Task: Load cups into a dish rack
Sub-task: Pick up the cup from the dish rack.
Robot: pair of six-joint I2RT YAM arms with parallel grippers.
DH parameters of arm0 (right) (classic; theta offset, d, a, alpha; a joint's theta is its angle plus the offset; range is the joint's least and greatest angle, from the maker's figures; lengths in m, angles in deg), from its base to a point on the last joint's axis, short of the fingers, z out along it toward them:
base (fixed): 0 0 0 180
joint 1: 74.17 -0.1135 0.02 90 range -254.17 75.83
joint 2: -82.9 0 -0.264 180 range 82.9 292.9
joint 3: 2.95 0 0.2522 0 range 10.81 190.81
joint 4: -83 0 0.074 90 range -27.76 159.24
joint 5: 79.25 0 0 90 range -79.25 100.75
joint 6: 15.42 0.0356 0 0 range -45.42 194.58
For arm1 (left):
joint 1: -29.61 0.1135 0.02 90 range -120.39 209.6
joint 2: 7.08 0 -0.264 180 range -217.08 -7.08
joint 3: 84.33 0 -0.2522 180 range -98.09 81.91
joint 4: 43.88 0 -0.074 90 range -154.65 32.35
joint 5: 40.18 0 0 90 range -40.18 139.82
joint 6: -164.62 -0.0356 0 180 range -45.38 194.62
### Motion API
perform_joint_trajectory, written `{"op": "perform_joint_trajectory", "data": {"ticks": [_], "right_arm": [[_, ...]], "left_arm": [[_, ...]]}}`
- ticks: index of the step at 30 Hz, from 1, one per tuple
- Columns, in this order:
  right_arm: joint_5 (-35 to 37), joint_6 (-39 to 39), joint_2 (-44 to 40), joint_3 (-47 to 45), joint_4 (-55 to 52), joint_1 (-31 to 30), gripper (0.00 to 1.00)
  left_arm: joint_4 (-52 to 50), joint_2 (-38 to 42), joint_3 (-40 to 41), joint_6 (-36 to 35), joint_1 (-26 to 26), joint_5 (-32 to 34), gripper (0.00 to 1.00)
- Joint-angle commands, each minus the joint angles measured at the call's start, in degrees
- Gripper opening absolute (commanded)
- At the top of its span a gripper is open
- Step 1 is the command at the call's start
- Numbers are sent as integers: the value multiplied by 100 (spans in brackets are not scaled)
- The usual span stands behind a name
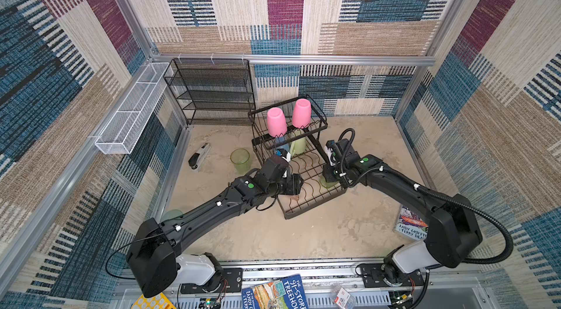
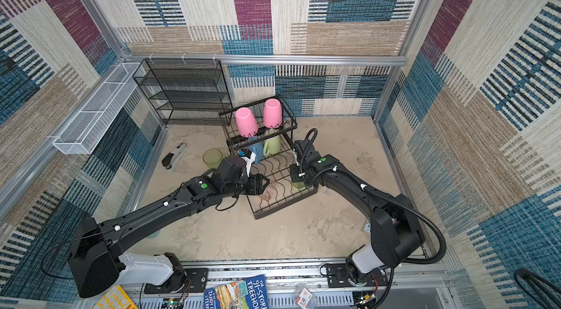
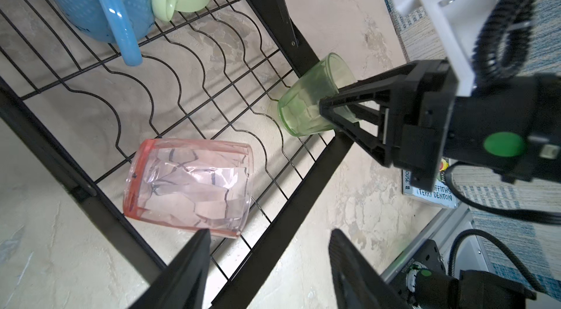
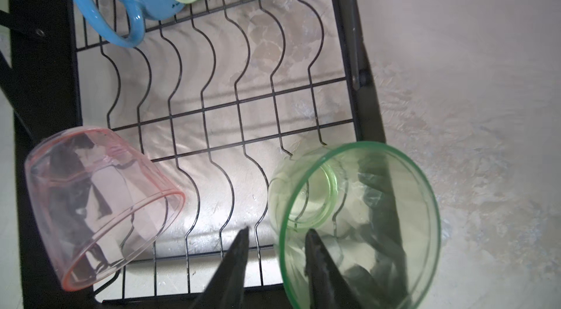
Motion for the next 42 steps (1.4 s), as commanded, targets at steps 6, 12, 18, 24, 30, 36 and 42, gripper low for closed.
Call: {"op": "perform_joint_trajectory", "data": {"ticks": [6,12,18,24,30,36,42], "right_arm": [[-156,-127,69,286,-90,-3,0],[-280,-94,-581,228,31,-4,0],[-872,-119,-1778,-464,960,-2,0],[-1571,-150,-2843,-1321,2189,-2,0],[-2278,-143,-3347,-1838,3080,-2,0],[-2526,-123,-3652,-2139,3481,-4,0],[-2656,-8,-3893,-2366,3897,-4,0]], "left_arm": [[-31,-8,-109,37,12,-160,65],[-78,-108,-226,268,10,-338,65],[178,-86,-273,1389,27,-988,66],[1640,236,346,3163,45,-1401,67],[3224,216,726,4660,54,-1482,68],[4188,-12,839,5657,54,-1234,76],[4843,-447,723,6304,56,-1147,79]]}}
